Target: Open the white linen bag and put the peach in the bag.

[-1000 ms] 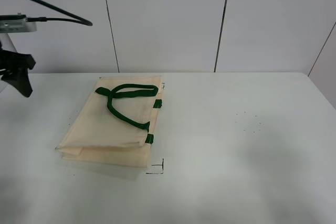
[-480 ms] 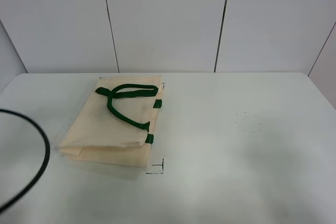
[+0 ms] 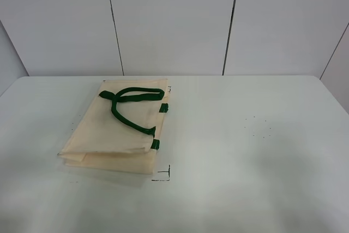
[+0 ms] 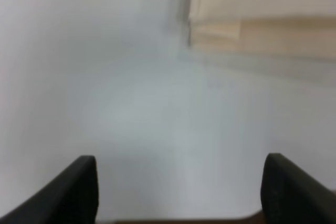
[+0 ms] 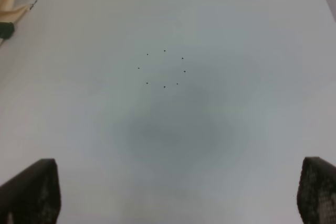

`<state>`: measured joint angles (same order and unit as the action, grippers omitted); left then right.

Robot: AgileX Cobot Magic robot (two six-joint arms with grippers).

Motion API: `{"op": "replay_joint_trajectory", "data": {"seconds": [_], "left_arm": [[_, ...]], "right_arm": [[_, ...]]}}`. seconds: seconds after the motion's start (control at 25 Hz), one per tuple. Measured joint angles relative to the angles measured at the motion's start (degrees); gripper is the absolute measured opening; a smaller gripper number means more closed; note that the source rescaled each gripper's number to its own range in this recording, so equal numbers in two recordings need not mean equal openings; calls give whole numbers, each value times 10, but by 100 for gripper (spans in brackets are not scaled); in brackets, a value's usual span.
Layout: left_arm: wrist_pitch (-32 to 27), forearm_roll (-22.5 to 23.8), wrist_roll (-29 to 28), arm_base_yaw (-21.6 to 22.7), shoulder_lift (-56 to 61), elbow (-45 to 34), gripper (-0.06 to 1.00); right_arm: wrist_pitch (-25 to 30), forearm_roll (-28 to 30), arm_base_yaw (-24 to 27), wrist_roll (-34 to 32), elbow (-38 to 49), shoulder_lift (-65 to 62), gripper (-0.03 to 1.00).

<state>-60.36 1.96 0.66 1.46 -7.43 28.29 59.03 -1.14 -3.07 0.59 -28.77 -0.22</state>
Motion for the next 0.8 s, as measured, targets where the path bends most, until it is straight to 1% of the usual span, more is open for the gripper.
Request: {"op": "replay_joint_trajectory", "data": {"seconds": [0.28, 0.8], "left_arm": [[0, -1, 0, 0, 74, 0, 96], [0, -2, 0, 0, 77, 0, 96]], "right_arm": [[0, 0, 0, 0, 0, 0, 100], [0, 0, 0, 0, 0, 0, 100]]}}
